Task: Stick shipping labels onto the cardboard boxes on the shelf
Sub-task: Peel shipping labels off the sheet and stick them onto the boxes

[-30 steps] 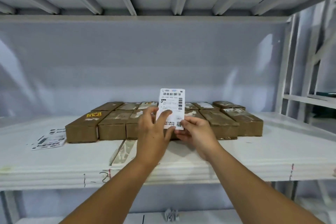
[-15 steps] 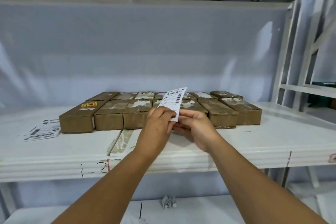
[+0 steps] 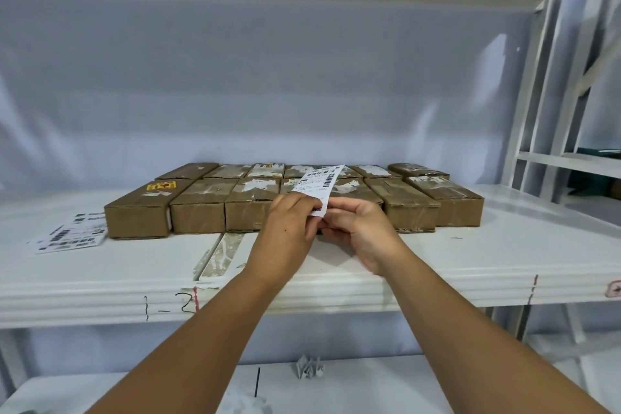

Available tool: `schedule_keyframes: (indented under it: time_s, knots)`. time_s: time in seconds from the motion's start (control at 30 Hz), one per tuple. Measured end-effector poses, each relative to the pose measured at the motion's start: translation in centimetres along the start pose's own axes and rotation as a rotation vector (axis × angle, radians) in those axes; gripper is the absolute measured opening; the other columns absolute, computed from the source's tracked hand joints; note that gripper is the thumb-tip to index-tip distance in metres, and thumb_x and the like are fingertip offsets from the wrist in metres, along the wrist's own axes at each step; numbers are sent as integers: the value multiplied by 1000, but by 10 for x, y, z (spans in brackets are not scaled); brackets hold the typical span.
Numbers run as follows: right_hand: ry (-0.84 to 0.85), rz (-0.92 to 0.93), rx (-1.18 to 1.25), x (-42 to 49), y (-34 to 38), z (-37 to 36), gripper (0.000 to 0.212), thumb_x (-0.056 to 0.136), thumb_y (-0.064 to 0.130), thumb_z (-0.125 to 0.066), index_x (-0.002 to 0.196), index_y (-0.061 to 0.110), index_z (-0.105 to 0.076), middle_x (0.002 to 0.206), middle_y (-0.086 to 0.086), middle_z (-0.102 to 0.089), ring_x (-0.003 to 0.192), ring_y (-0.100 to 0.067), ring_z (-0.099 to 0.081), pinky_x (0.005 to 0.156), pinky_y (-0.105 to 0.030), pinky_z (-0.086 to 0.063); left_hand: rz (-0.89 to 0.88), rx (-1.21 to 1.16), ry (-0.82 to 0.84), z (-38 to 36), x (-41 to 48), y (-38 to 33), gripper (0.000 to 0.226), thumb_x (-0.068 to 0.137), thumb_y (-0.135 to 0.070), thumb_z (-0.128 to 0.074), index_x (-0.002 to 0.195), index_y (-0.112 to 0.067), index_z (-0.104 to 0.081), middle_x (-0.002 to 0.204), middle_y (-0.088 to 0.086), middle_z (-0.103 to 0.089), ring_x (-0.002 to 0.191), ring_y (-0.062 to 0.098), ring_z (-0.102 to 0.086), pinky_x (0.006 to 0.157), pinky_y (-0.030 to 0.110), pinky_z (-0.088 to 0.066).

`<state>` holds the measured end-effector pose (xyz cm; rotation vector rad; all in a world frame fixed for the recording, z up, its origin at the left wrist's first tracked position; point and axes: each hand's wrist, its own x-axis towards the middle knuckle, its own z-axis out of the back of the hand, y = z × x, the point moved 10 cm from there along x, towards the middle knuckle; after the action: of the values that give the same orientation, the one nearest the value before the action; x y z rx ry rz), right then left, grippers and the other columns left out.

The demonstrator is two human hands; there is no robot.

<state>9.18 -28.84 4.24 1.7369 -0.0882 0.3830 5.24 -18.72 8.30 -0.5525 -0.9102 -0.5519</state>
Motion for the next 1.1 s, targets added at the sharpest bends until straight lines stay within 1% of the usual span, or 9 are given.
schedule_keyframes:
  time_s: [0.1,0.27,0.33,0.43,0.57,0.83,0.9,1.0,1.1]
  knots:
    - [-4,-2,1,0,0,1,29,85,-12,-53,92,10,-70,78,-5,-72,71,-17,-64,76,-29,-51,-1,2,-8,0,0,0,16,79,-6,-66,95,-7,-69,94,8,-66,88,28,-57,79,28,-37]
    - [-11,15,24,-1,2,0,33,83,-17,-52,88,11,-69,68,-1,-70,64,-14,-58,60,-16,-52,31,0,-6,0,1,3,19,80,-6,-68,99,-8,-70,99,8,-67,93,28,-56,82,25,-34]
    - [-11,22,36,-2,4,0,34,83,-18,-51,87,11,-68,65,1,-69,61,-12,-55,58,-15,-50,40,1,-8,1,1,3,20,81,-7,-68,101,-8,-71,101,7,-67,95,27,-56,82,22,-32]
    - [14,25,43,-3,5,-3,34,84,-19,-50,89,10,-68,68,1,-71,60,-8,-60,58,-14,-49,46,1,-14,2,1,4,21,82,-7,-67,103,-8,-71,102,7,-67,96,26,-56,82,20,-31]
    - [24,15,43,-3,4,-3,36,84,-19,-49,90,11,-68,72,1,-72,64,-9,-61,62,-14,-50,42,1,-10,0,1,5,21,78,-4,-70,99,-6,-72,98,10,-68,91,30,-59,82,26,-36]
    - [7,6,41,-4,5,-3,34,84,-17,-51,87,12,-69,72,1,-72,71,-13,-59,64,-15,-48,44,18,12,0,1,4,20,80,-5,-69,100,-6,-72,98,10,-68,92,28,-58,79,16,-29]
    - [-4,6,34,-4,5,-3,33,84,-16,-52,87,12,-69,71,1,-72,70,-13,-58,63,-14,-48,40,19,19,-1,1,4,20,78,-4,-70,98,-6,-72,96,10,-68,90,29,-59,78,15,-28]
    - [-8,3,34,-5,5,-2,33,84,-16,-52,87,11,-69,70,0,-72,63,-9,-62,61,-14,-48,26,28,25,-2,1,1,19,76,-3,-71,94,-6,-72,92,10,-68,86,31,-60,80,20,-33]
    - [-13,9,33,-5,6,-1,31,83,-16,-52,87,10,-69,69,0,-72,59,-6,-64,60,-13,-50,-3,12,4,1,1,-4,15,74,-8,-68,90,-7,-71,88,8,-68,81,28,-60,75,16,-32]
